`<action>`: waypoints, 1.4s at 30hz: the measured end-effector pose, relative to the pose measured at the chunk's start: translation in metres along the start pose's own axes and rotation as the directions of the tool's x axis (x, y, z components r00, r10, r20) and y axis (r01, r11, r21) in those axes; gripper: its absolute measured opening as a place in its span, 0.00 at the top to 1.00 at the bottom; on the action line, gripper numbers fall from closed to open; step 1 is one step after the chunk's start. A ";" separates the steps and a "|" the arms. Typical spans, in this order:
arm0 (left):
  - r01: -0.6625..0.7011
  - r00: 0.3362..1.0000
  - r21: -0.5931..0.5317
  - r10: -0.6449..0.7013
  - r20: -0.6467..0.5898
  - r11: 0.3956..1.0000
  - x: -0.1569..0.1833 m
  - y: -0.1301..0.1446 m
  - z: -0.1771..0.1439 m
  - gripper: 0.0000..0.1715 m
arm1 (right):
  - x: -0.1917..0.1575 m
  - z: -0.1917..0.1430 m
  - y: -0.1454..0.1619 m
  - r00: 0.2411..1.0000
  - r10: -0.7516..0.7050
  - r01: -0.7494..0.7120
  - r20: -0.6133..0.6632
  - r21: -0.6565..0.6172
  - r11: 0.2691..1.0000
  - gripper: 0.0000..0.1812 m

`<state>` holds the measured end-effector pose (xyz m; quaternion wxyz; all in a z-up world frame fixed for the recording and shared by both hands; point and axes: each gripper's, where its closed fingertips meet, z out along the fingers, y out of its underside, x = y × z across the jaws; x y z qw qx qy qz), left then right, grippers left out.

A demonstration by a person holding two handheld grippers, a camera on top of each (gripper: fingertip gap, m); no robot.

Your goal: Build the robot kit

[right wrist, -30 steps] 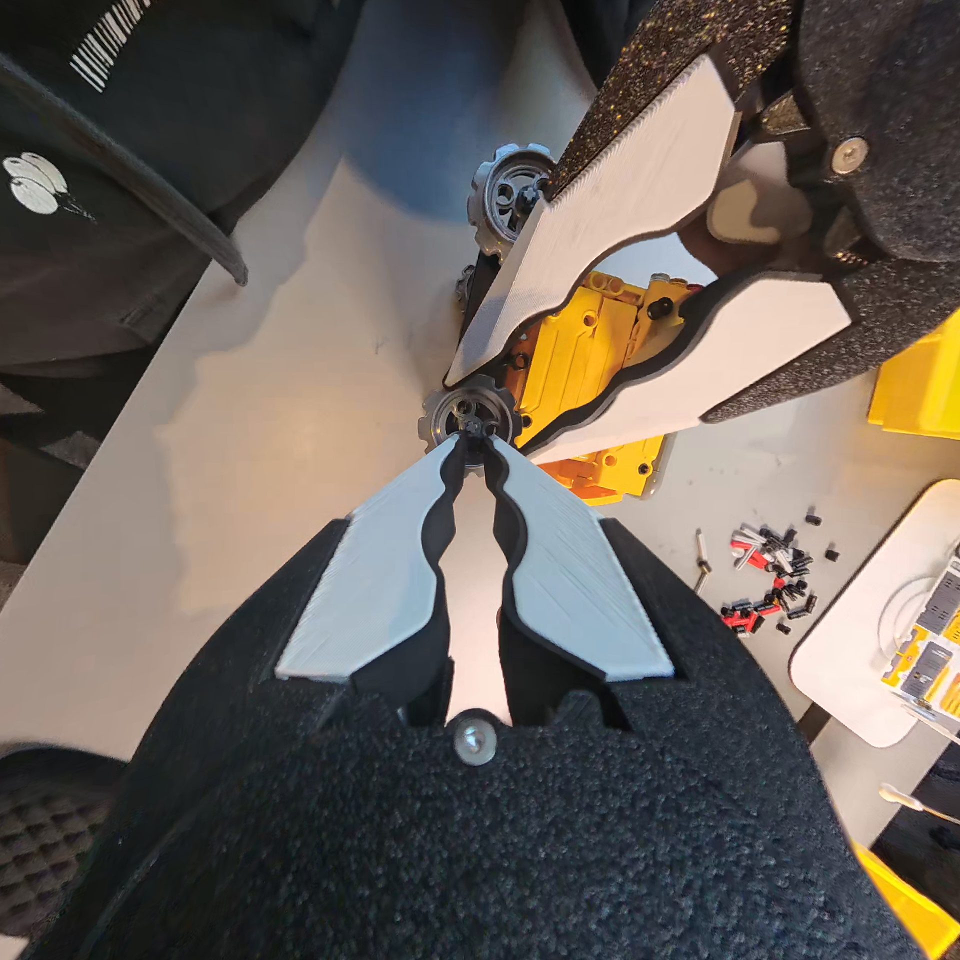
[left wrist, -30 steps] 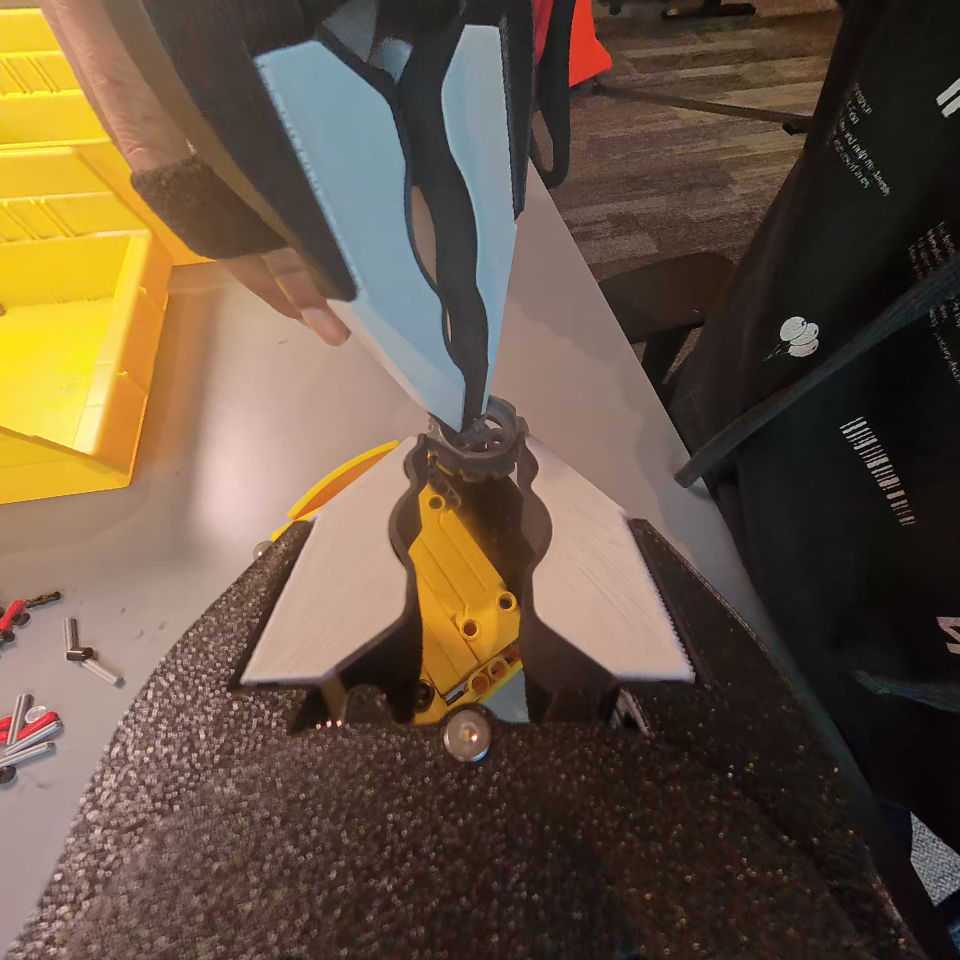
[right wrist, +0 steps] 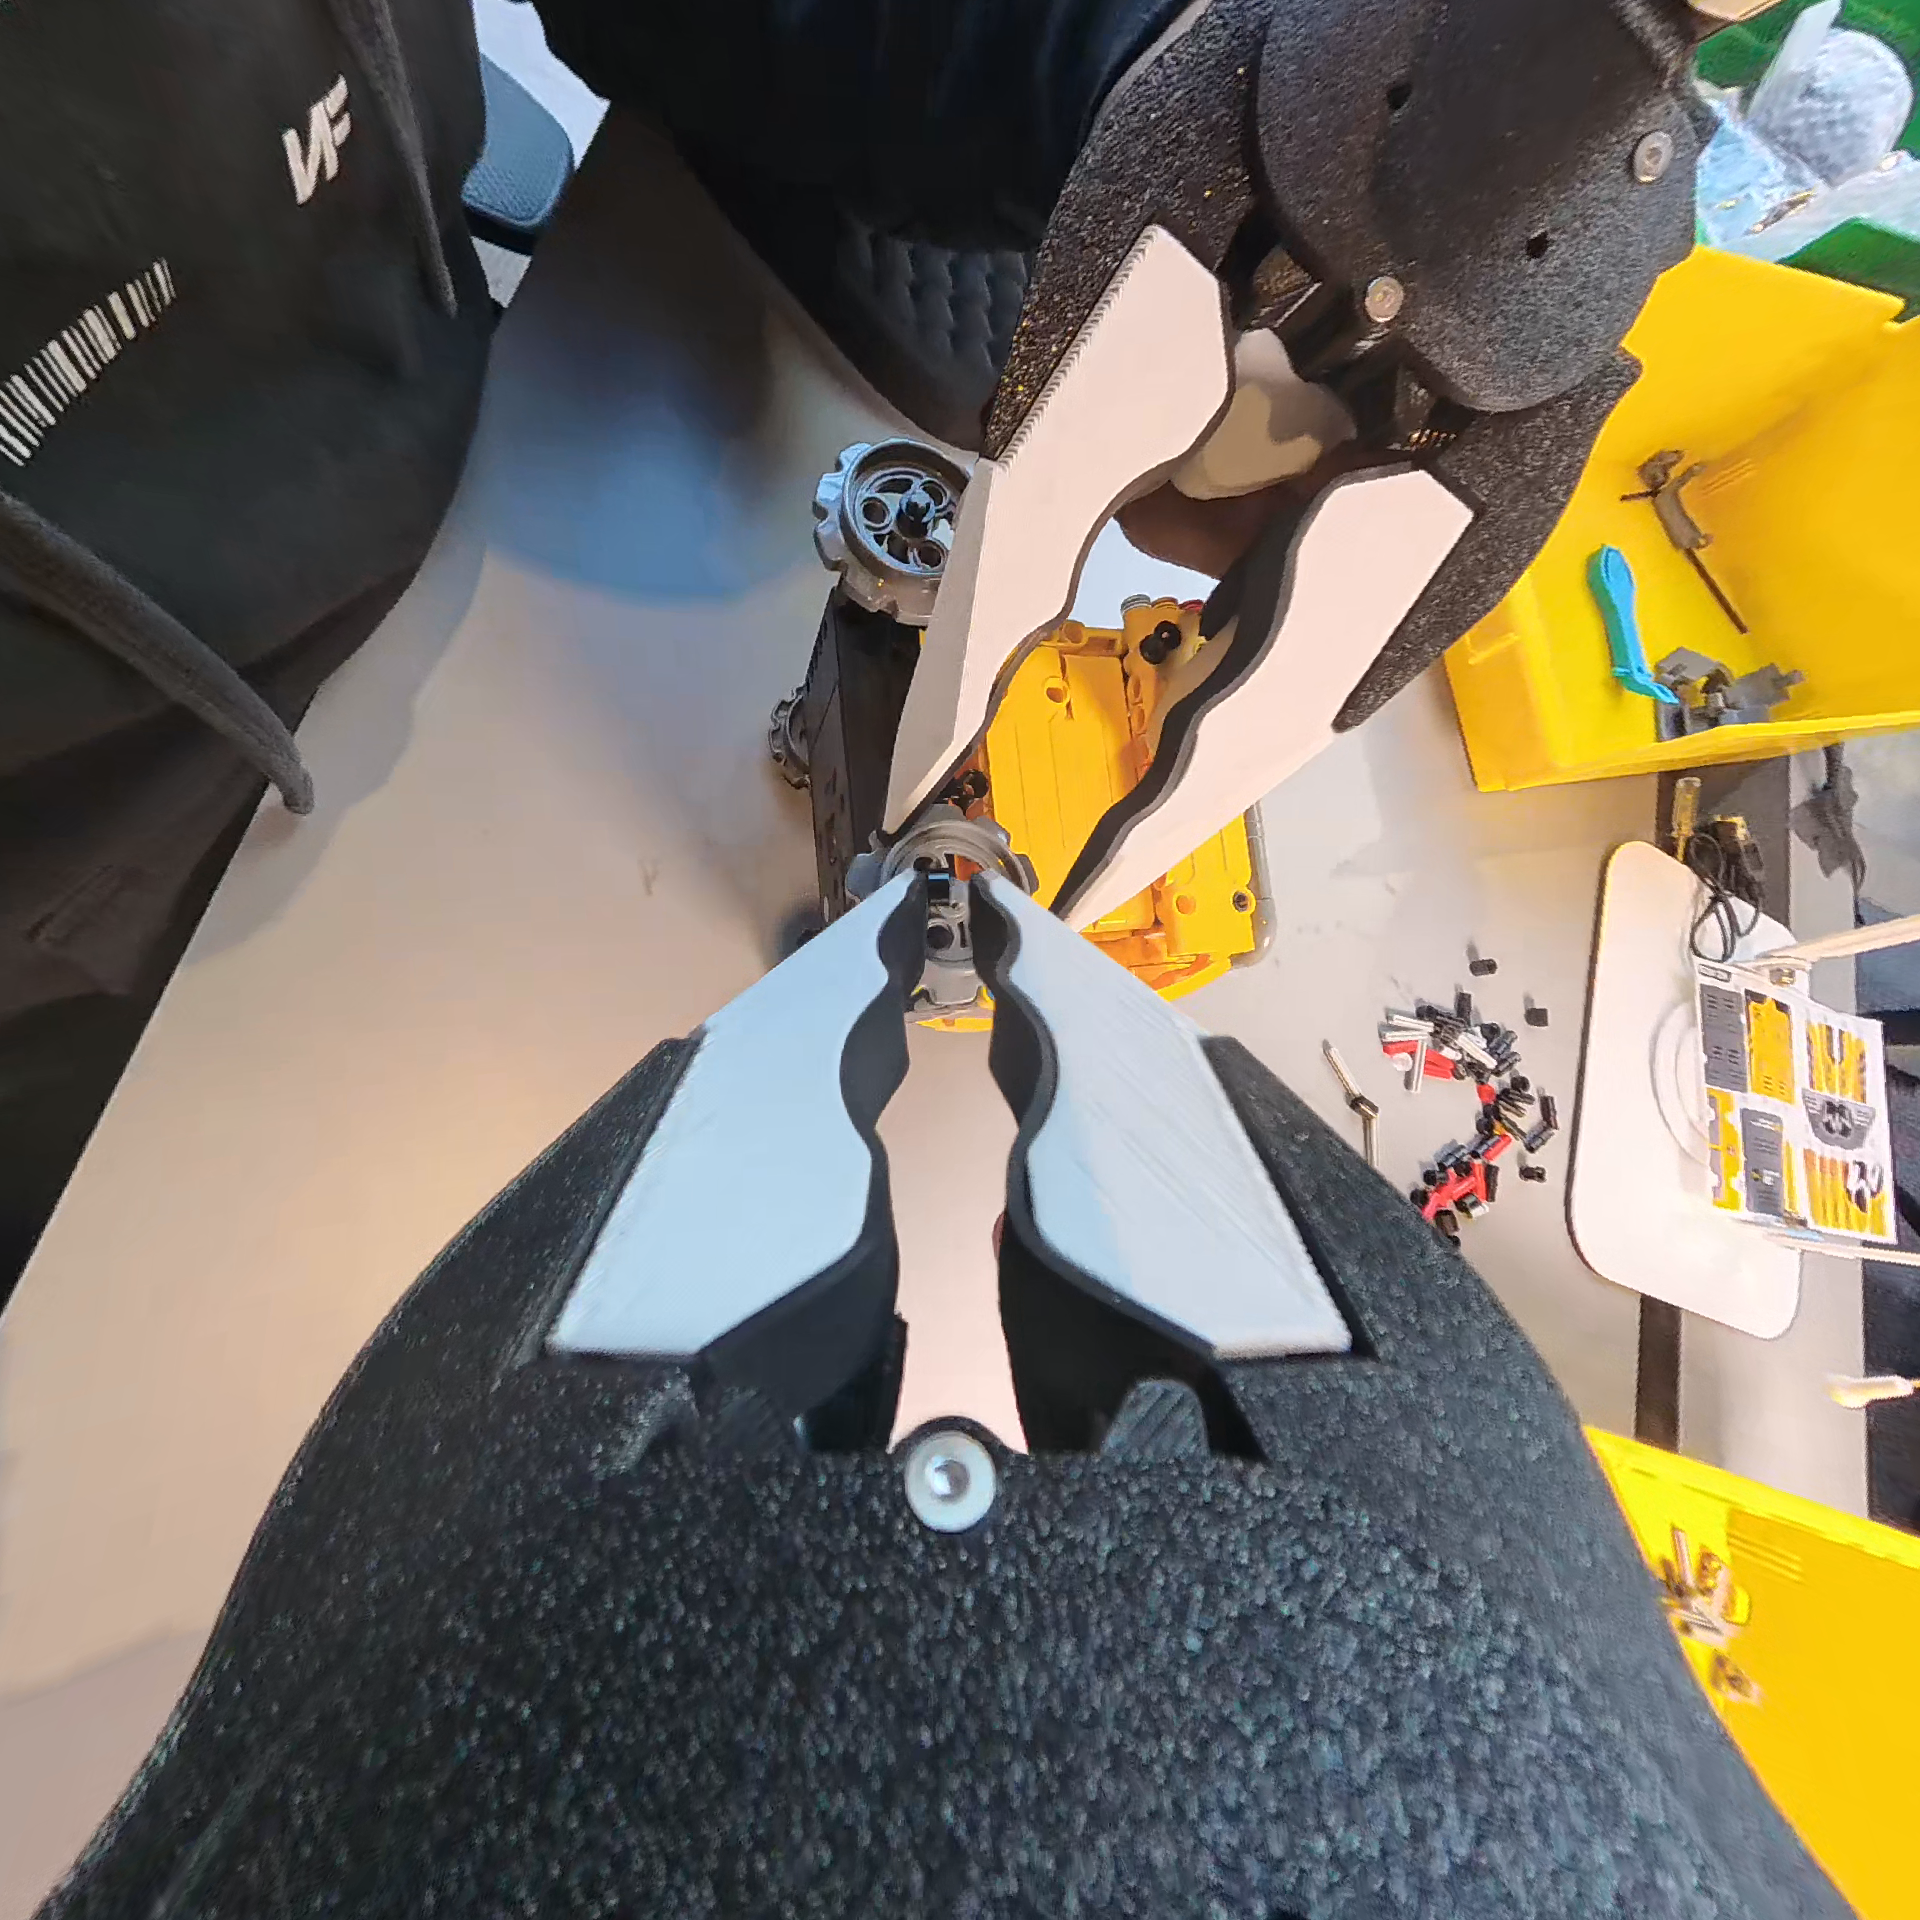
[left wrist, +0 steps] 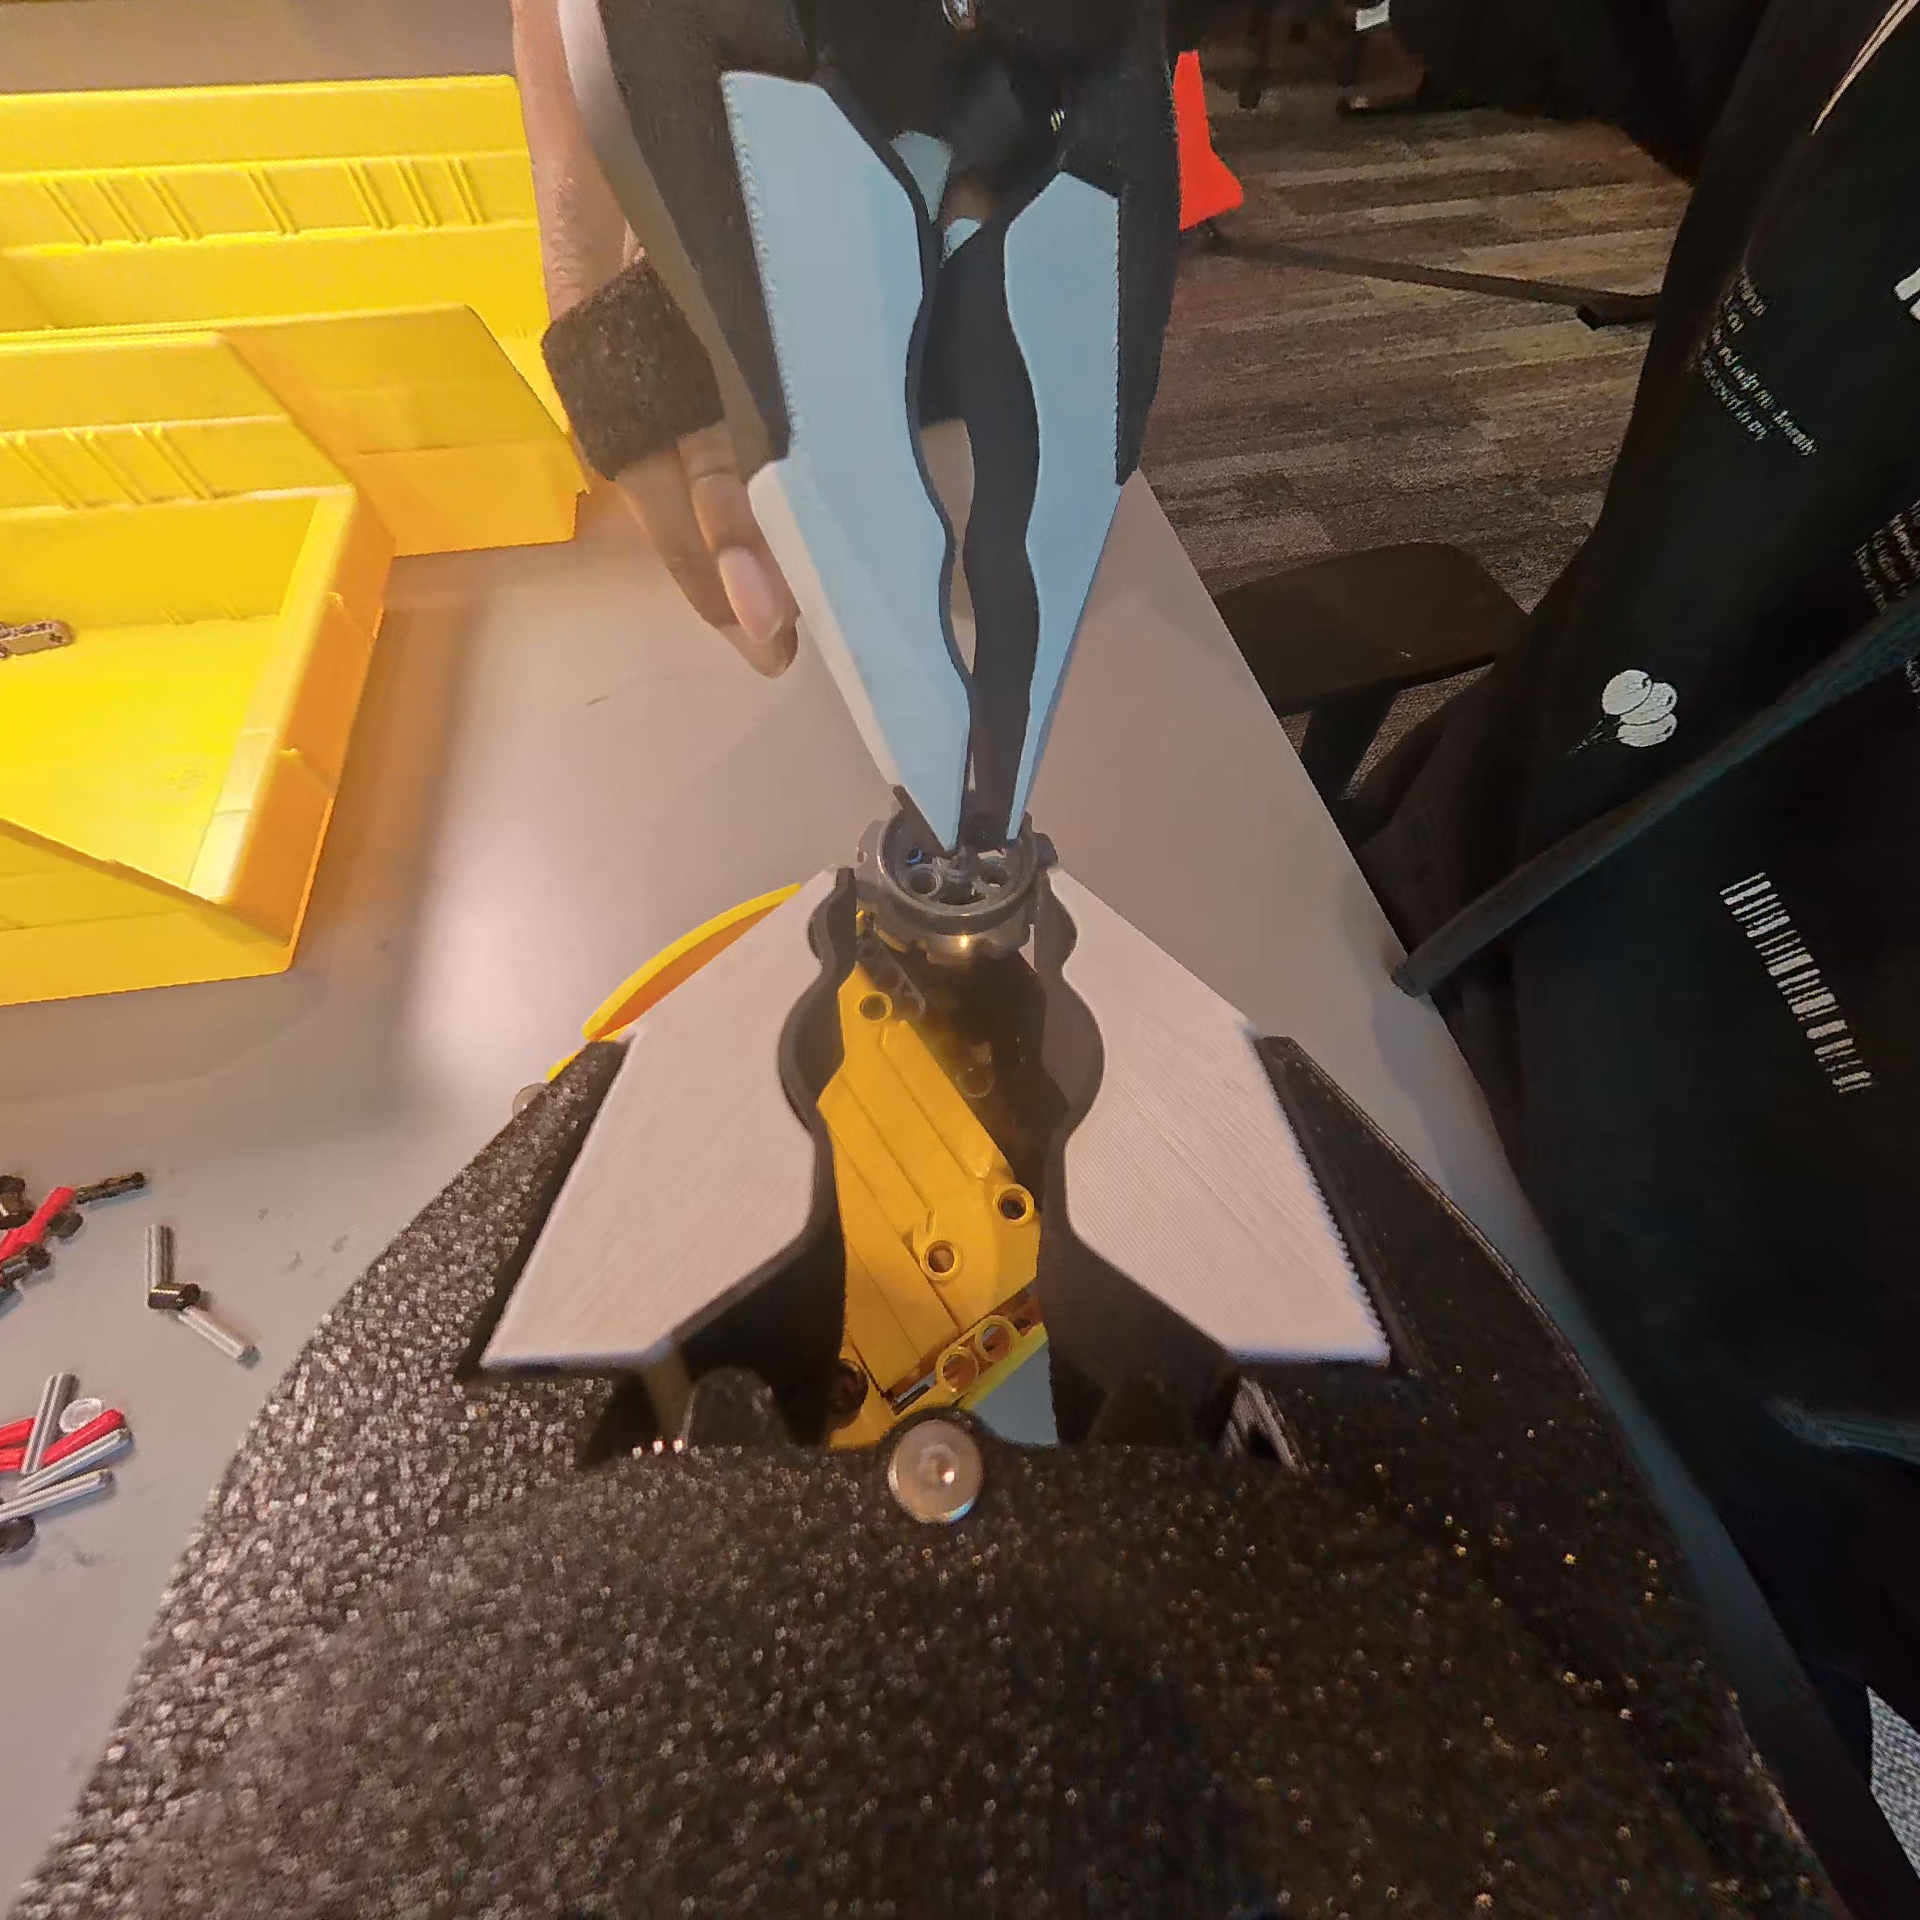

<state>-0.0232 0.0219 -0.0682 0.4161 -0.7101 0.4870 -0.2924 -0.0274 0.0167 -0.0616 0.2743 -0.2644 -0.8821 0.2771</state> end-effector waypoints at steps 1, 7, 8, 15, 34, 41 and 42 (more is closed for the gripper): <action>0.000 1.000 0.000 0.000 0.000 1.000 0.000 0.000 0.000 0.81 | 0.000 0.000 0.000 1.000 0.007 -0.007 -0.004 0.002 1.000 0.96; -0.006 1.000 -0.003 0.006 0.001 1.000 0.001 0.000 0.001 0.82 | -0.003 -0.001 0.001 0.999 0.043 -0.043 0.002 0.010 0.999 0.96; -0.007 1.000 -0.003 0.007 0.002 1.000 0.001 0.000 0.001 0.82 | -0.003 -0.001 0.001 0.999 0.039 -0.039 -0.001 0.009 0.999 0.97; -0.004 1.000 0.001 0.004 0.004 1.000 0.000 -0.001 0.001 0.82 | -0.006 -0.004 -0.004 0.997 0.071 -0.071 0.022 0.026 0.997 0.97; -0.013 1.000 -0.005 0.013 0.010 1.000 0.001 0.000 0.001 0.82 | -0.006 -0.003 0.001 0.963 0.259 -0.256 0.071 -0.045 0.966 0.96; -0.014 1.000 -0.004 0.014 0.007 1.000 0.002 0.000 0.001 0.82 | -0.008 -0.002 -0.001 0.968 0.237 -0.233 0.078 -0.059 0.971 0.97; -0.017 1.000 -0.007 0.017 0.007 1.000 0.002 0.000 0.001 0.82 | -0.008 -0.002 -0.001 0.972 0.217 -0.212 0.089 -0.069 0.975 0.98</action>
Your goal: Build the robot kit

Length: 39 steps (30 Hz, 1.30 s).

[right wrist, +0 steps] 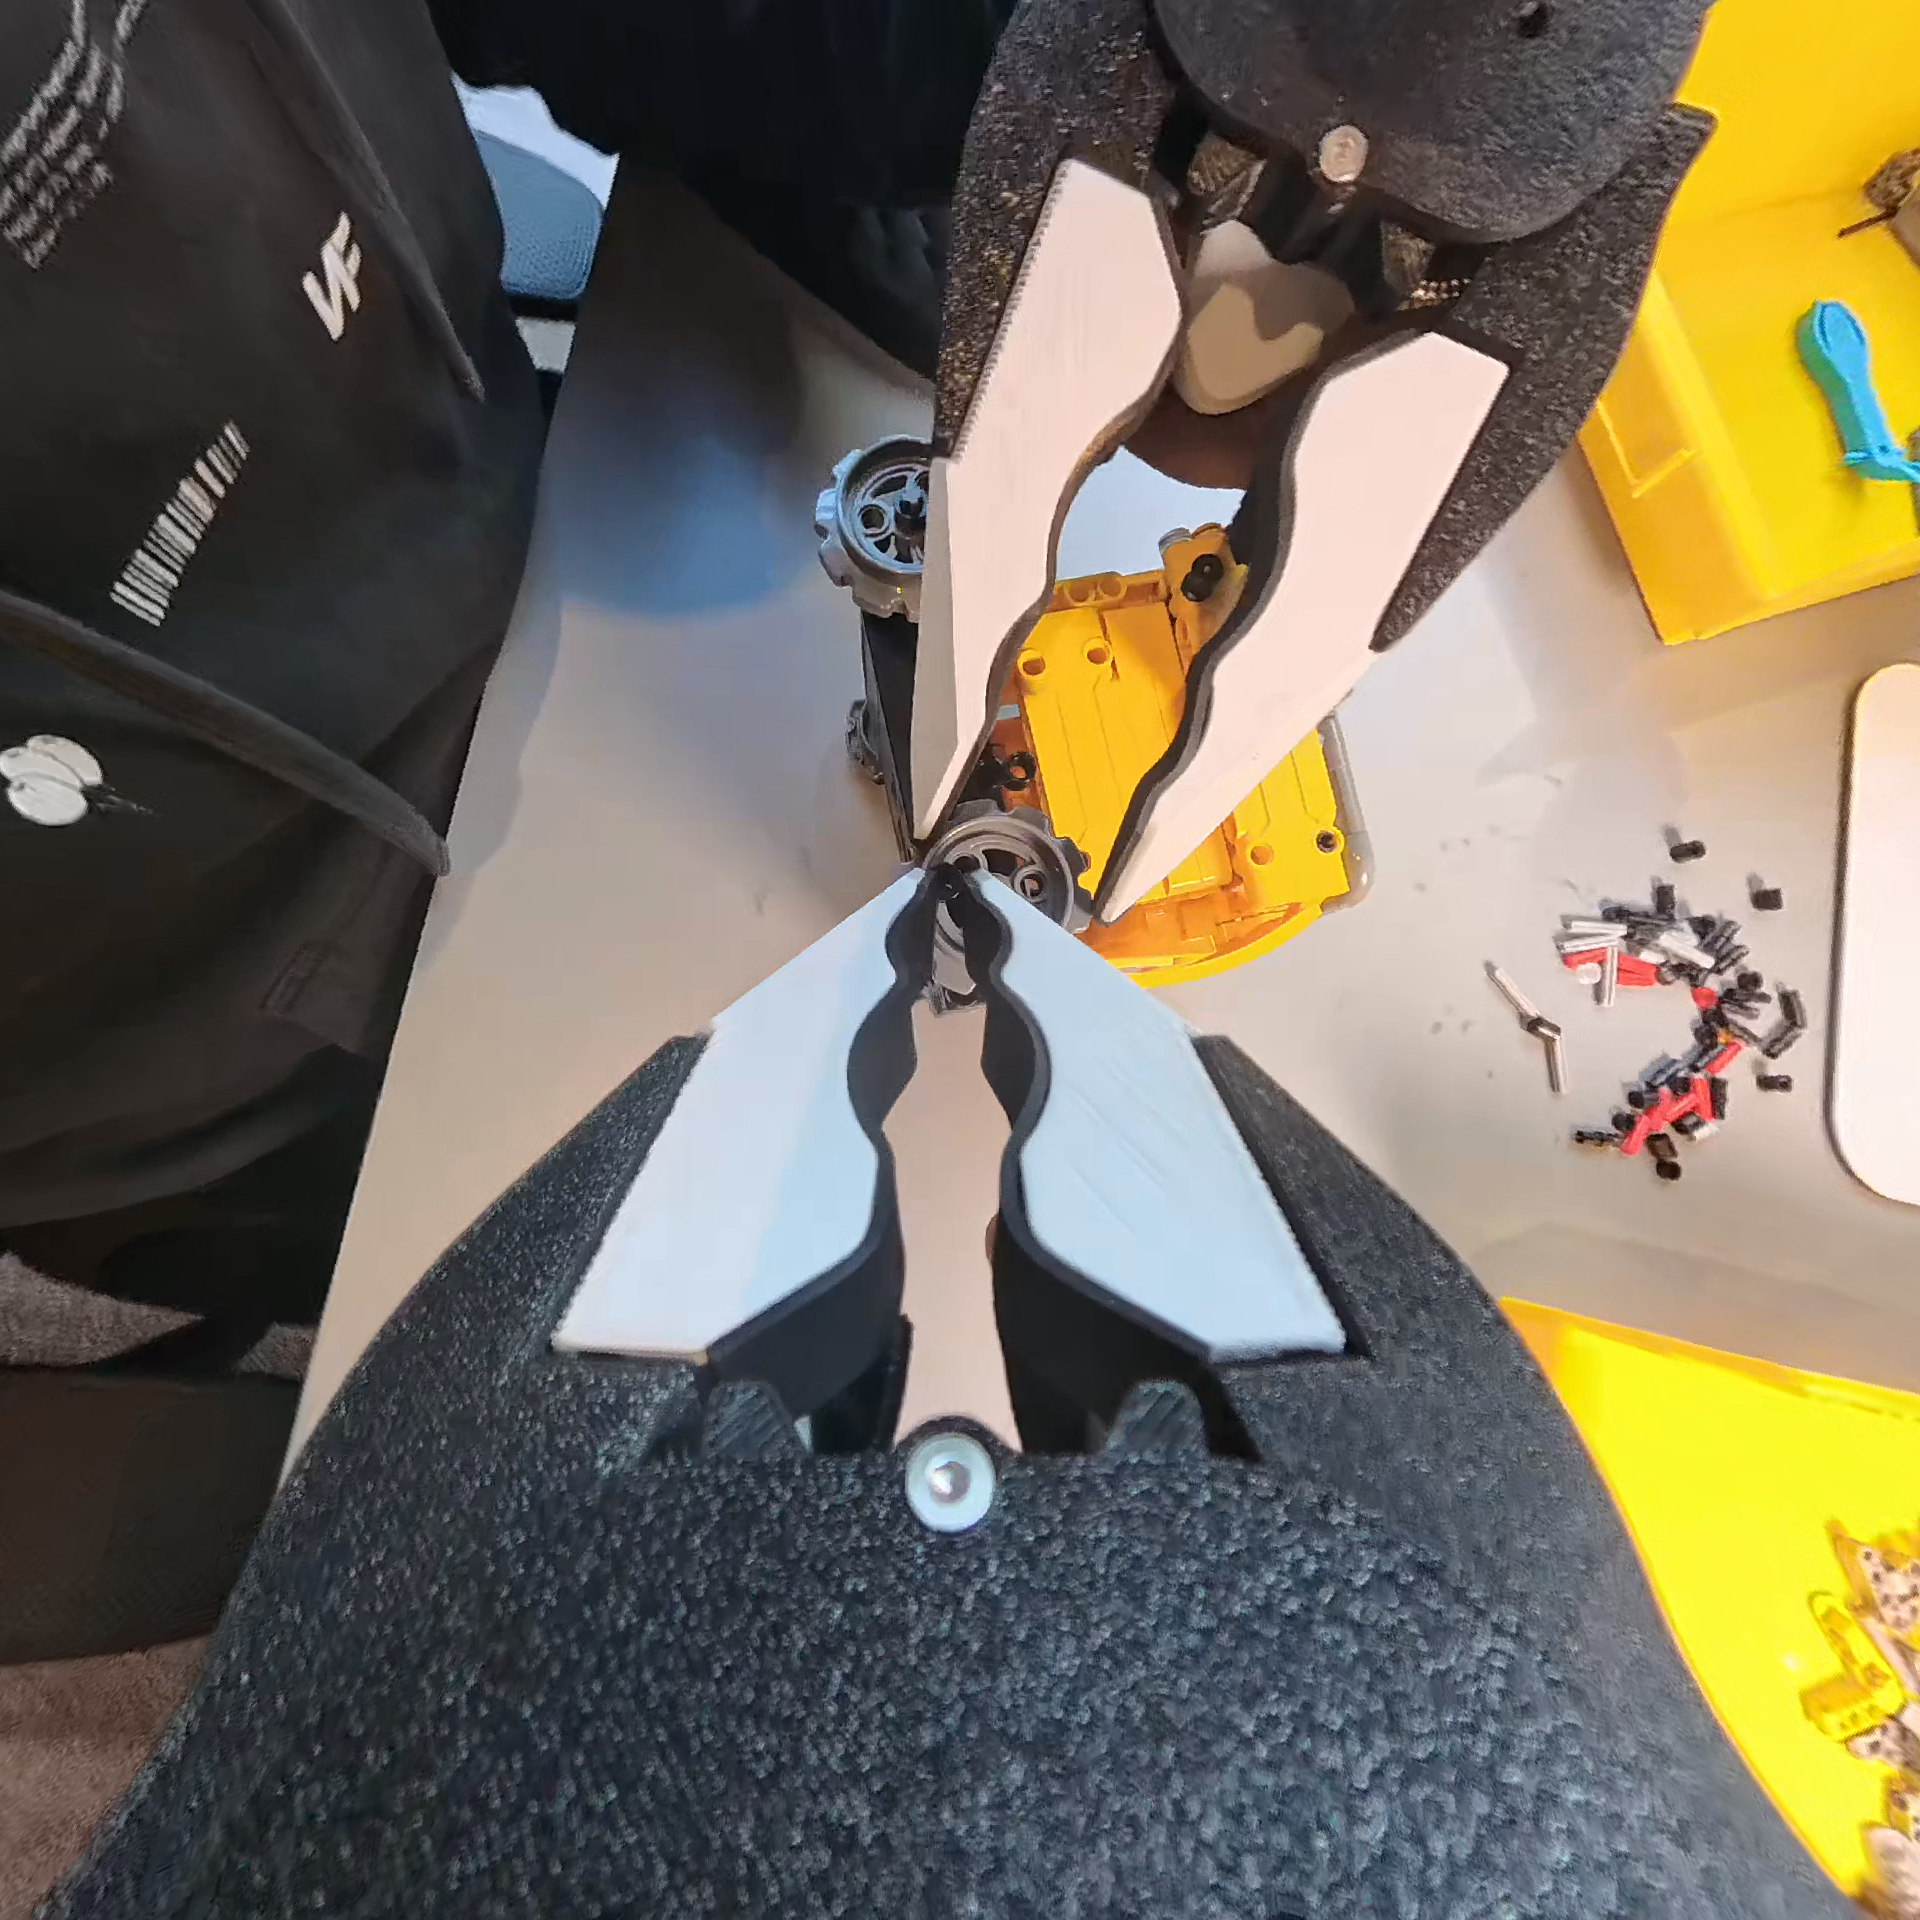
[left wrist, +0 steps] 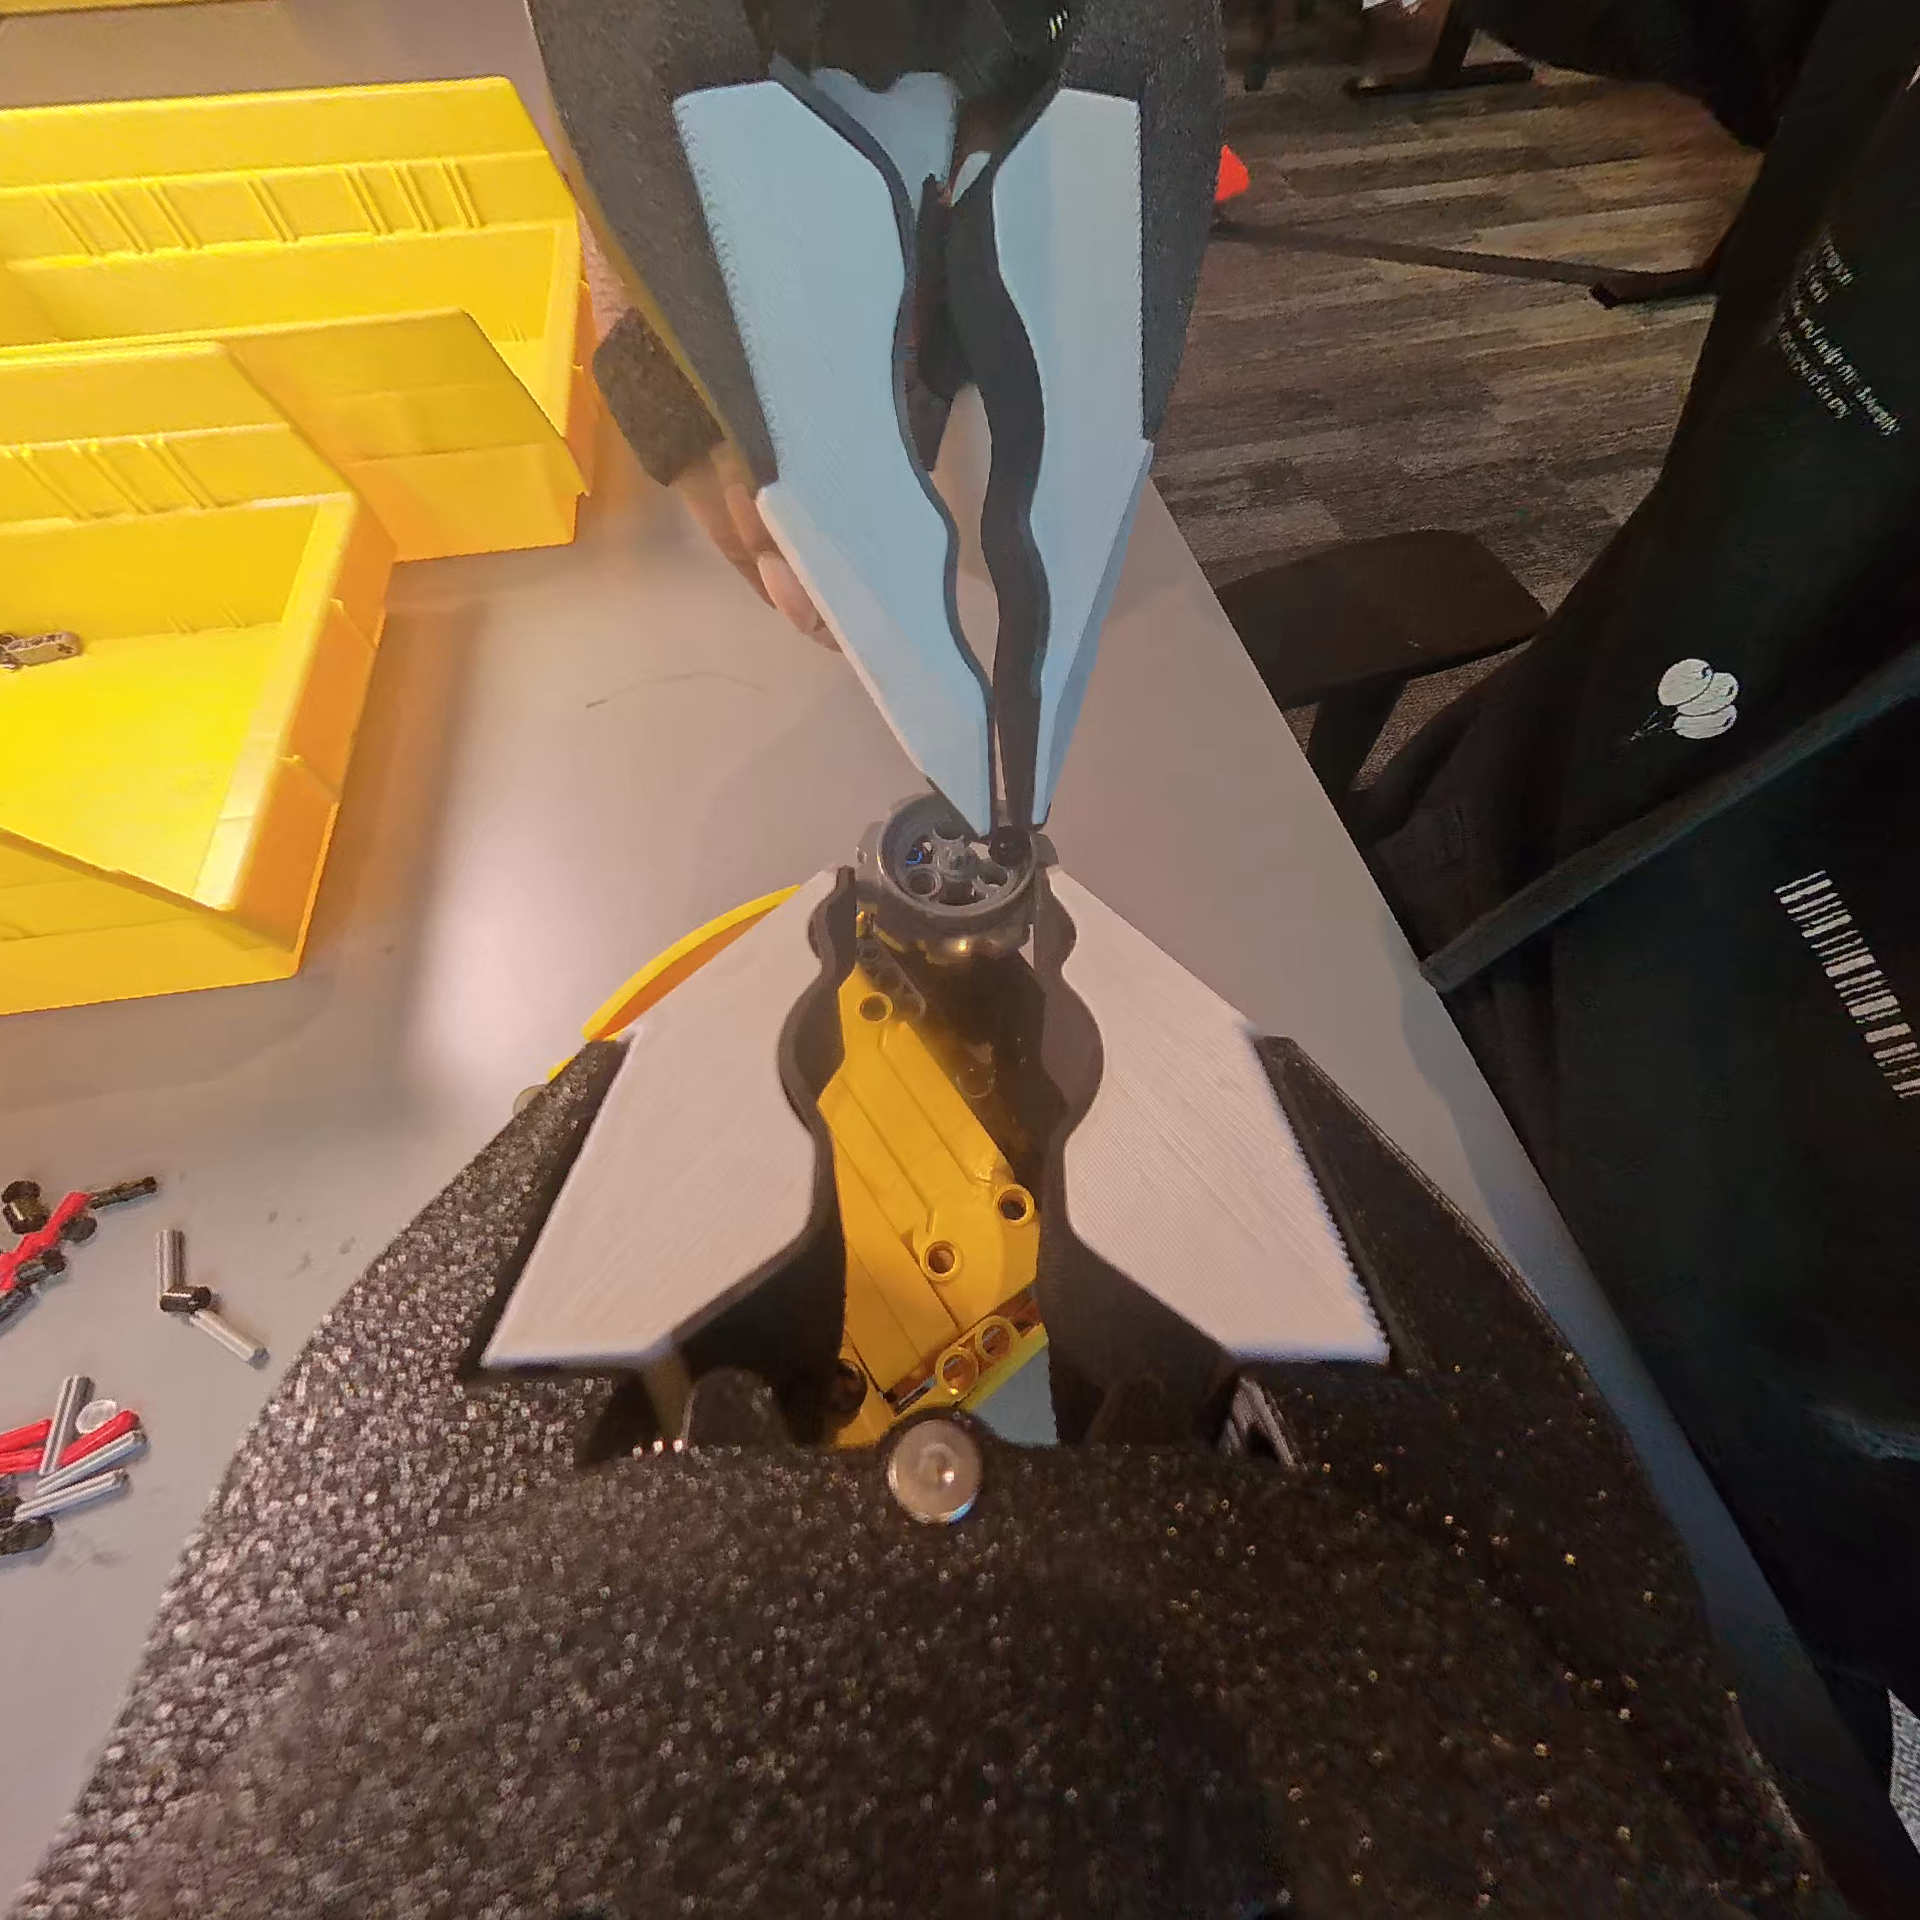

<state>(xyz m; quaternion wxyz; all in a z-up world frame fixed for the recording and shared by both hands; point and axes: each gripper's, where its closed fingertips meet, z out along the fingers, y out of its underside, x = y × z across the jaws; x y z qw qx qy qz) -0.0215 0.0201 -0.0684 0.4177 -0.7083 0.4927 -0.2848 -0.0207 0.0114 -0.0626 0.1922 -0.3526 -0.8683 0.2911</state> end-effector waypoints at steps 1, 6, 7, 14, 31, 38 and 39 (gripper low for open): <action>-0.003 1.000 -0.002 0.003 0.000 1.000 0.000 0.000 0.000 0.82 | 0.000 0.000 0.000 1.000 -0.024 0.024 0.014 -0.017 1.000 0.98; -0.012 1.000 -0.009 0.012 0.000 1.000 0.001 0.000 0.002 0.82 | -0.002 0.001 0.001 0.983 -0.096 0.113 0.158 -0.101 0.988 0.93; -0.010 1.000 -0.007 0.010 0.000 1.000 0.001 0.000 0.001 0.82 | -0.003 0.001 0.001 0.977 -0.098 0.121 0.191 -0.111 0.986 0.93; -0.008 1.000 0.007 0.008 -0.005 1.000 0.000 0.000 -0.001 0.82 | -0.007 0.005 0.002 0.942 -0.131 0.188 0.308 -0.165 0.968 0.96; -0.004 1.000 0.022 0.005 -0.013 1.000 0.000 0.000 -0.002 0.82 | 0.013 -0.011 0.000 0.986 -0.076 0.088 0.147 -0.079 0.993 0.95; -0.009 1.000 0.013 0.009 -0.005 1.000 0.000 0.000 -0.001 0.82 | 0.010 -0.004 0.006 0.985 -0.085 0.110 0.152 -0.166 0.980 0.96; -0.008 1.000 0.014 0.008 -0.005 1.000 0.000 0.000 -0.001 0.82 | 0.009 -0.003 0.008 0.984 -0.092 0.119 0.152 -0.182 0.976 0.96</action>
